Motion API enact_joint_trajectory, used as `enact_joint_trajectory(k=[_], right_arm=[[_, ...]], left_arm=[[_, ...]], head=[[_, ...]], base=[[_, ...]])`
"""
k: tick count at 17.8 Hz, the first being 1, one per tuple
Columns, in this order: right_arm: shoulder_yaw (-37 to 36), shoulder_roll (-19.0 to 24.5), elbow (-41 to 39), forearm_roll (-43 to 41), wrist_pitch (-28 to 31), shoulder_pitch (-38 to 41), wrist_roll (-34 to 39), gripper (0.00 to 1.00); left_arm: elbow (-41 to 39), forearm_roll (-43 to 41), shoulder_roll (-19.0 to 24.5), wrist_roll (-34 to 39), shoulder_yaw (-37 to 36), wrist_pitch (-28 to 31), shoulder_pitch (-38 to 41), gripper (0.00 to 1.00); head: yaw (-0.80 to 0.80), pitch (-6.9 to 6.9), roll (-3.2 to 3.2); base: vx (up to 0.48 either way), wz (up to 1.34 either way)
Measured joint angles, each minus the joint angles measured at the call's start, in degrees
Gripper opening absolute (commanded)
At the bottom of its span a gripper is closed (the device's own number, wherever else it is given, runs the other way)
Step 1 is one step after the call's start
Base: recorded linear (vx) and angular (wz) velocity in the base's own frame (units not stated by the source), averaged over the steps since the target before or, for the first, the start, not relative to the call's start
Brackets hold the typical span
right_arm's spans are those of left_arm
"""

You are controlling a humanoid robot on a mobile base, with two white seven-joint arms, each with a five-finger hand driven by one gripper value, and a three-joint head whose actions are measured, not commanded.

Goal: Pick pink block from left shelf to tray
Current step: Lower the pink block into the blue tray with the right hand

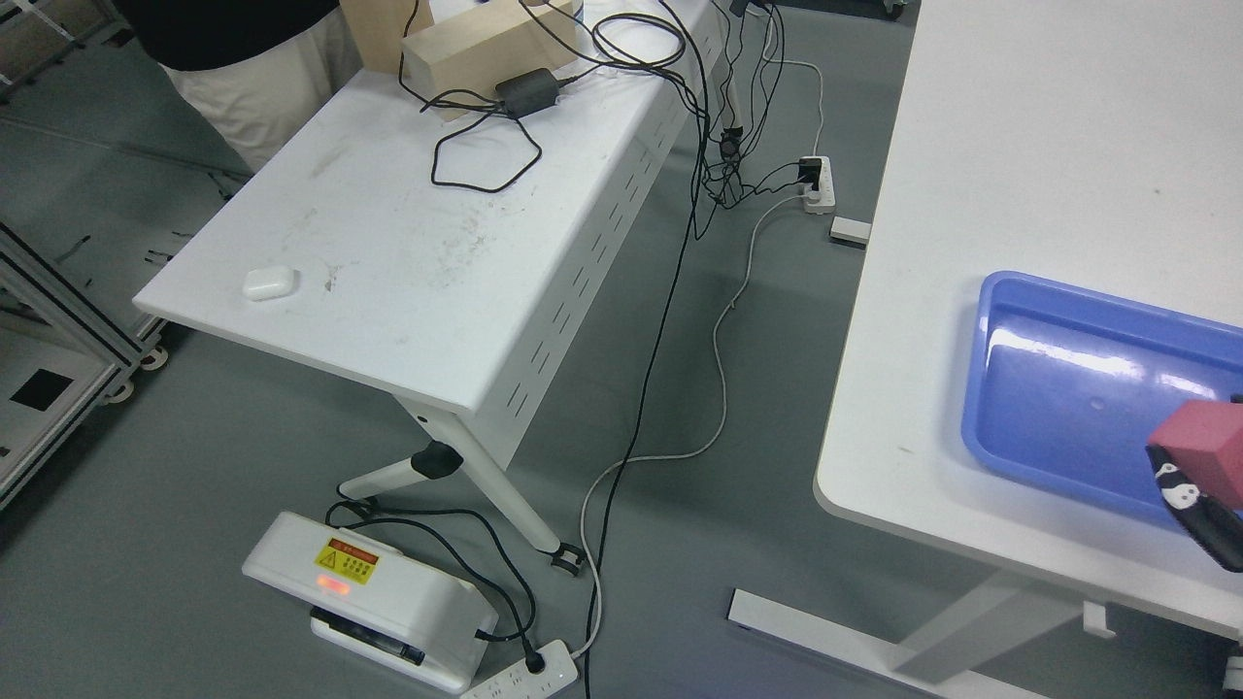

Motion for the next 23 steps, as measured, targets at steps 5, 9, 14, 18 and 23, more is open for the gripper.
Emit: enact_joint_trajectory(k=[5, 9, 14, 18, 23], right_arm=[[0.15, 0.1, 0.01, 0.01, 0.04, -0.04, 3.42, 0.2], [0.44, 0.2, 0.03, 0.04, 1.96, -0.07, 4.91, 0.38], [0.68, 0.42, 0.05, 0.04, 3.2, -0.08, 5.15, 0.64], [0.76, 0.6, 0.06, -0.07, 3.83, -0.07, 5.18, 0.78], [0.83, 0.78, 0.07, -1.69, 4.21, -0.09, 5.18, 0.99]], left_arm=[[0.0, 0.0, 0.0, 0.0, 0.0, 0.0, -0.01, 1.0], [0.0, 0.0, 0.0, 0.0, 0.0, 0.0, -0.01, 1.0], [0.0, 0.0, 0.0, 0.0, 0.0, 0.0, -0.01, 1.0], [0.0, 0.0, 0.0, 0.0, 0.0, 0.0, 0.01, 1.0], [0.0, 0.0, 0.0, 0.0, 0.0, 0.0, 0.01, 1.0]], head=[[0.0, 0.0, 0.0], [0.0, 0.0, 0.0], [0.0, 0.0, 0.0], [0.0, 0.0, 0.0], [0.0, 0.0, 0.0]], base=[[0.181, -0.17], [0.134, -0.17], [0.089, -0.06], [0.0, 0.02], [-0.002, -0.01]])
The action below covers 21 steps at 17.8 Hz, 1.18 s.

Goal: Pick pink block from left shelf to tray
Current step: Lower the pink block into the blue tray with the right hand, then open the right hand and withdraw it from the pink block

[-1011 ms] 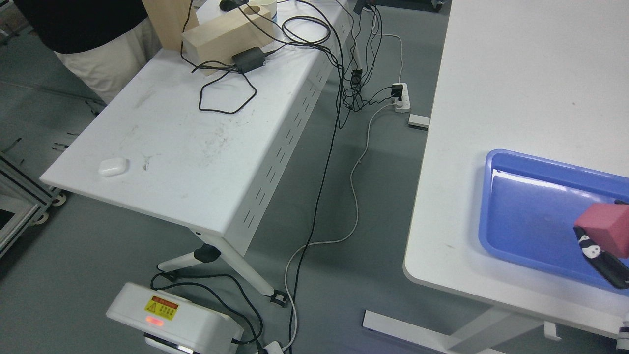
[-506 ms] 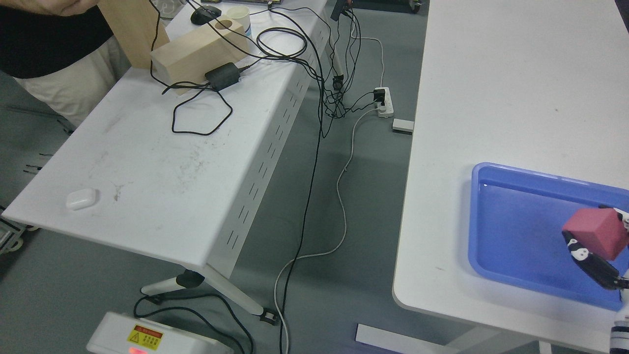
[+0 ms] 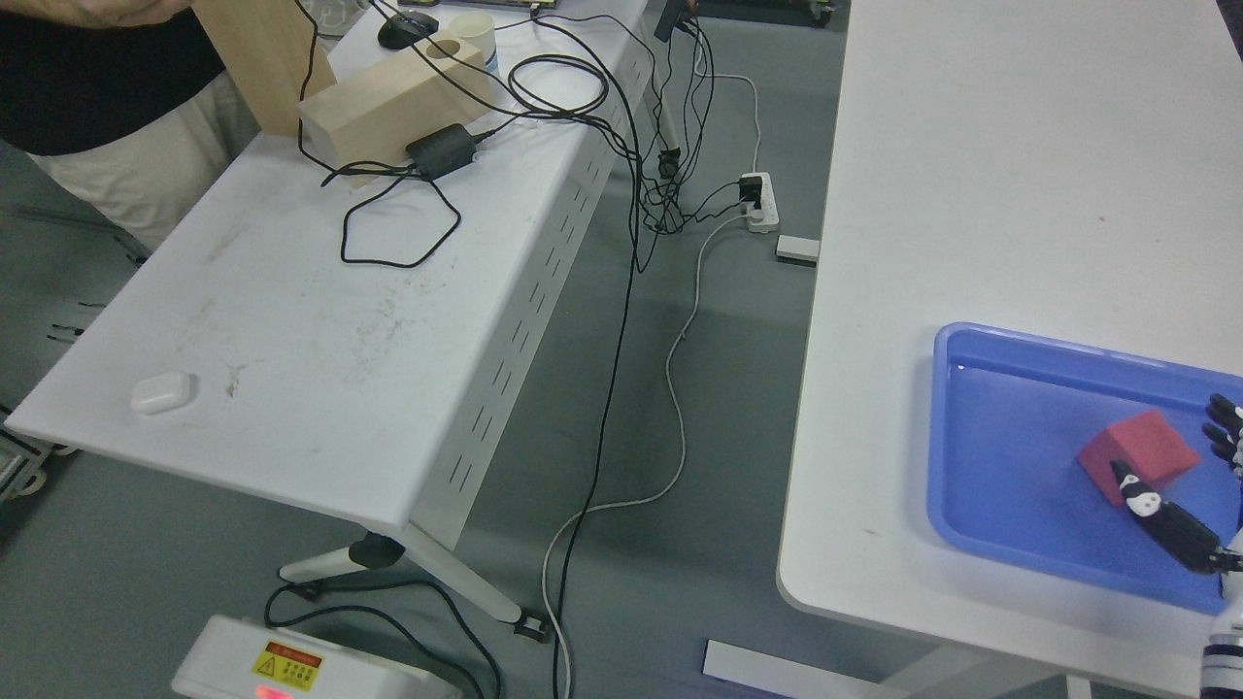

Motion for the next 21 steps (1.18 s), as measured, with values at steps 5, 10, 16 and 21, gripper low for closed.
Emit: enact_joint_trajectory(k=[5, 10, 16, 21], right_arm=[[-0.13, 0.07, 0.0, -2.64, 0.97, -0.26, 0.24, 1.0], [-0.7, 0.11, 0.01, -8.97, 1.0, -0.59, -0.23, 1.0], [-1.19, 0.19, 0.01, -13.36, 1.47, -0.68, -0.7, 1.0], [-1.35, 0.36, 0.01, -14.48, 1.48, -0.7, -0.26, 1.0]], left_arm=[[0.0, 0.0, 0.0, 0.0, 0.0, 0.0, 0.0, 1.0], [0.0, 0.0, 0.0, 0.0, 0.0, 0.0, -0.01, 1.0], [0.0, 0.0, 0.0, 0.0, 0.0, 0.0, -0.01, 1.0], [0.0, 0.0, 0.0, 0.0, 0.0, 0.0, 0.0, 1.0]], head=[[0.0, 0.0, 0.0], [0.0, 0.0, 0.0], [0.0, 0.01, 0.0], [0.0, 0.01, 0.0]], base=[[0.0, 0.0], [0.0, 0.0], [-0.045, 0.01], [-0.154, 0.17]])
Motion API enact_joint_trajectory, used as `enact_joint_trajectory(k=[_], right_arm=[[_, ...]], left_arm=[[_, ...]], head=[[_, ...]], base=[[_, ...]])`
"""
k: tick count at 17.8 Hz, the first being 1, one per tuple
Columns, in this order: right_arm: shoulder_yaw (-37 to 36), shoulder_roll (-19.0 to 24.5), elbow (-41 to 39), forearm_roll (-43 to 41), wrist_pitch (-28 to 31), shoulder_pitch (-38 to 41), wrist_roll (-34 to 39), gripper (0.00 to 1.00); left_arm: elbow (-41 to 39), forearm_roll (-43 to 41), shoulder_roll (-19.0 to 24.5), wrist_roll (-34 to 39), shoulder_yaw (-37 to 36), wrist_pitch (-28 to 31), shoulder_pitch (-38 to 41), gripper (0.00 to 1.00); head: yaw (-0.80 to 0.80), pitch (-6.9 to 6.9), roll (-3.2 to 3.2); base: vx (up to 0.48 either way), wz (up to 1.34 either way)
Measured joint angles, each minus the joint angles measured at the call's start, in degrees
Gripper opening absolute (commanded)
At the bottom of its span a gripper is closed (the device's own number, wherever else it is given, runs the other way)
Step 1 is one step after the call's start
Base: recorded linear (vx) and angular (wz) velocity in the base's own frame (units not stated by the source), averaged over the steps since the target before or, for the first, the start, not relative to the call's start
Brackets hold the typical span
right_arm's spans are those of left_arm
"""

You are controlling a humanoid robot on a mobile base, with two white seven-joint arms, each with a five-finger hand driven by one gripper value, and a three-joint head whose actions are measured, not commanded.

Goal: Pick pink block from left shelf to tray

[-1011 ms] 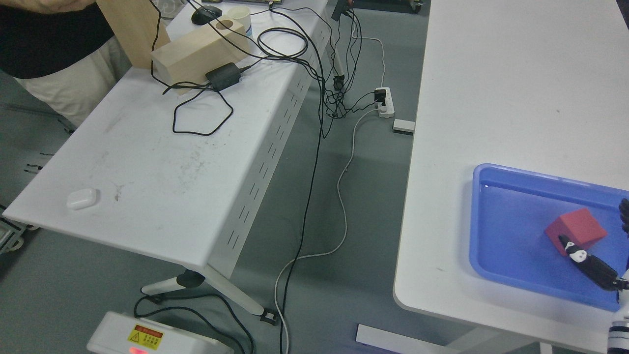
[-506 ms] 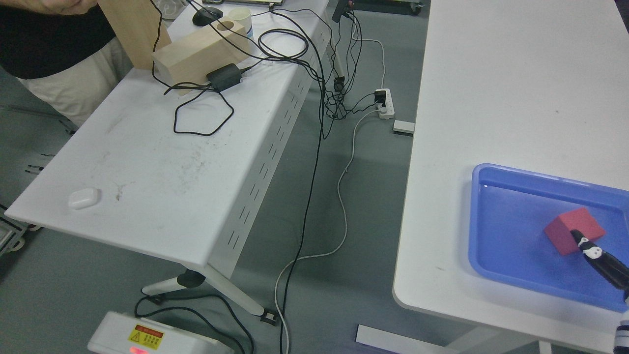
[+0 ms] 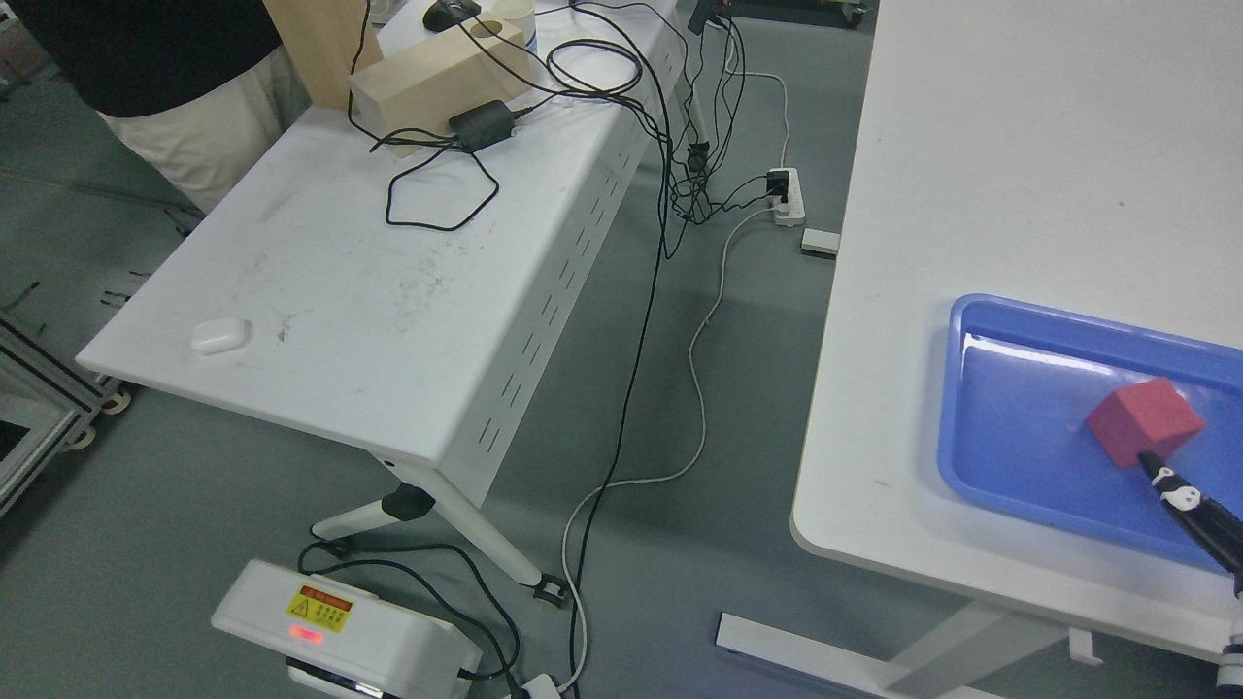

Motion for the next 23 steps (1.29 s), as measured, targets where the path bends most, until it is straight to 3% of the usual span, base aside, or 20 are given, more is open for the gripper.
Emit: enact_joint_trajectory(k=[23], right_arm=[[-0.27, 0.37, 0.0, -0.7, 0.14, -0.02, 0.35, 1.0]], left_arm=[[0.0, 0.0, 0.0, 0.0, 0.0, 0.0, -0.01, 1.0]], head=[[0.0, 0.0, 0.0]], base=[[-0.169, -0.16]])
